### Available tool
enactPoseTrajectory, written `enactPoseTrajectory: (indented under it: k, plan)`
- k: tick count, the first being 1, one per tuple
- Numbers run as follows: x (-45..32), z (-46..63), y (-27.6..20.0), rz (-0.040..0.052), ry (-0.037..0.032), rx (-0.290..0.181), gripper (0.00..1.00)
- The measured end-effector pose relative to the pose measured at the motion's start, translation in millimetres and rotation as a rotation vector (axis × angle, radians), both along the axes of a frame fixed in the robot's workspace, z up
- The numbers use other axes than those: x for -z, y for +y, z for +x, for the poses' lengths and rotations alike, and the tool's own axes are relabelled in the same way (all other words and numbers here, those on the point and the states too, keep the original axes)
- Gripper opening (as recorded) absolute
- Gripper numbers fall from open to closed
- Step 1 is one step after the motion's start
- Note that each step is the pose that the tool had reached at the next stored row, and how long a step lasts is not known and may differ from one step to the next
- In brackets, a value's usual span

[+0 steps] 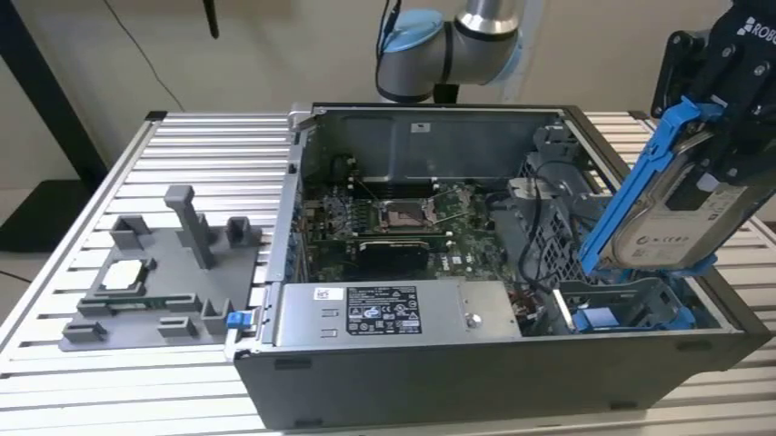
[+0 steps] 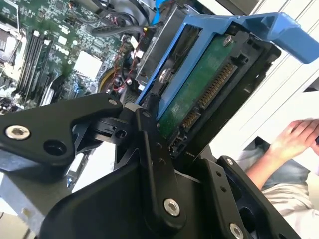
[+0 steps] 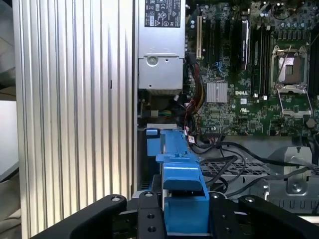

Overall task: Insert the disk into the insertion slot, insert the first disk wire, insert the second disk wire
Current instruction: 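Insert the disk into the insertion slot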

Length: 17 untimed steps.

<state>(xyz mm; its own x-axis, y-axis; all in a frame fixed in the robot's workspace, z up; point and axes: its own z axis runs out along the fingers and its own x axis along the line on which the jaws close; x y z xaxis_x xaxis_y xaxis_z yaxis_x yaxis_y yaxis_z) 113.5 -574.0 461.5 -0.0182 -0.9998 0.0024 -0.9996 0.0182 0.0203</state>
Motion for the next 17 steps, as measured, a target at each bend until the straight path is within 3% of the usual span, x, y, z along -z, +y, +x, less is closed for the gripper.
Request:
enactPoseTrajectory:
  k: [6,13,17]
  plan:
    - [8.8,0.0,-3.6,0.0015,0.0000,0.000,0.00]
    - [10.5,0.0,-3.7,0.0019,-0.0001,0.000,0.00]
    - [16.5,-0.1,-3.7,0.0085,-0.0014,0.000,0.00]
